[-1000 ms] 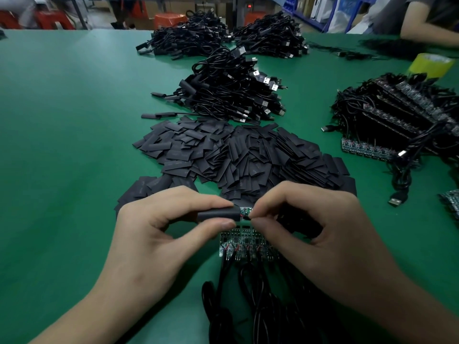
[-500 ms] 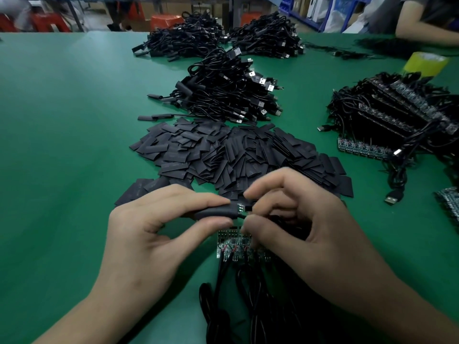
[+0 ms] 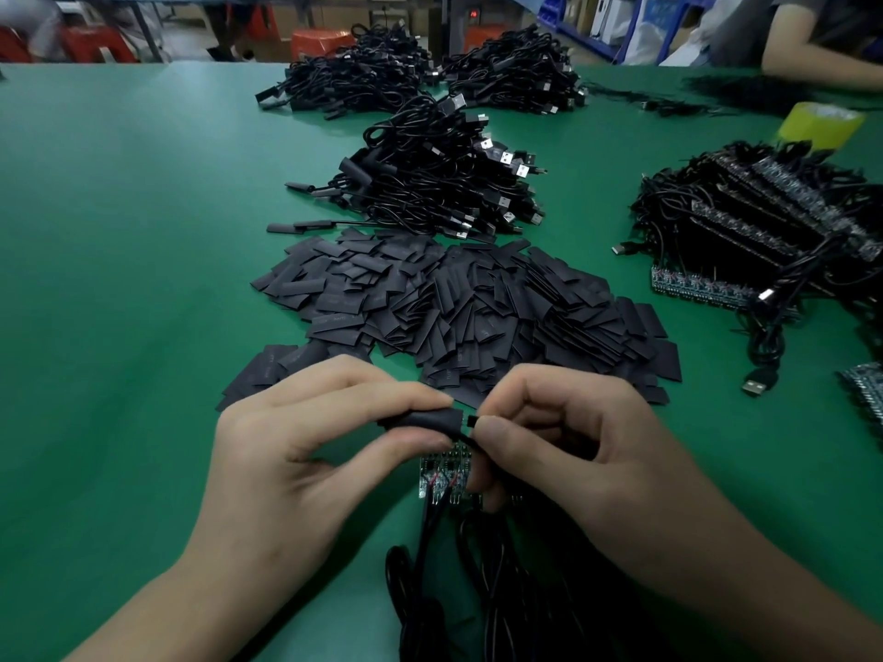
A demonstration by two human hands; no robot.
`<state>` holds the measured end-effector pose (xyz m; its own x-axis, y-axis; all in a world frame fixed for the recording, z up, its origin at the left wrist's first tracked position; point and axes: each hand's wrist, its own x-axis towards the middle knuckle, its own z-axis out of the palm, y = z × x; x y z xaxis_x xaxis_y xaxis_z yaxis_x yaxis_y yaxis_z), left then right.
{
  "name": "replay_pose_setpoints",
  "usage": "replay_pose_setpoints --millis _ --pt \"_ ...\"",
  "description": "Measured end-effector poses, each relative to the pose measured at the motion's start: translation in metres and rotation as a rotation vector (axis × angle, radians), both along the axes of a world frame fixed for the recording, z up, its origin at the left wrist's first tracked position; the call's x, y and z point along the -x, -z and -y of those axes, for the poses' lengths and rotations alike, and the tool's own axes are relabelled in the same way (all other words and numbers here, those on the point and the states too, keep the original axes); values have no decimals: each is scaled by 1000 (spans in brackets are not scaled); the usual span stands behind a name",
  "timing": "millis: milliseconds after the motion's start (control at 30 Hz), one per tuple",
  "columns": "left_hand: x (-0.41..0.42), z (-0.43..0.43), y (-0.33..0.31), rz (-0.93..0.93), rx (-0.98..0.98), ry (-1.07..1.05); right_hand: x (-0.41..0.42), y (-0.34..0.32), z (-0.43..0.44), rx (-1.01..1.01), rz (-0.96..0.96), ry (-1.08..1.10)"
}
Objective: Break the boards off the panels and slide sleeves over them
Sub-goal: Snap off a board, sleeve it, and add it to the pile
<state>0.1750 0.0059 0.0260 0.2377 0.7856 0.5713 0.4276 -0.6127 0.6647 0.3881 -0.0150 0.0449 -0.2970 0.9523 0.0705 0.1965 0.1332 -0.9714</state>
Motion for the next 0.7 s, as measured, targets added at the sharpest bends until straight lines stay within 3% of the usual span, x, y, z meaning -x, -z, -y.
replay_pose_setpoints --millis 167,400,533,700 --pt "-4 -3 0 -23 -43 -107 3 1 2 -87 9 30" --pt "-13 6 4 112 47 -124 11 8 5 -541 380 262" --pt "-16 8 7 231 198 -19 10 12 6 -578 452 262" --pt "-14 3 8 191 261 54 16 13 6 -608 556 193"
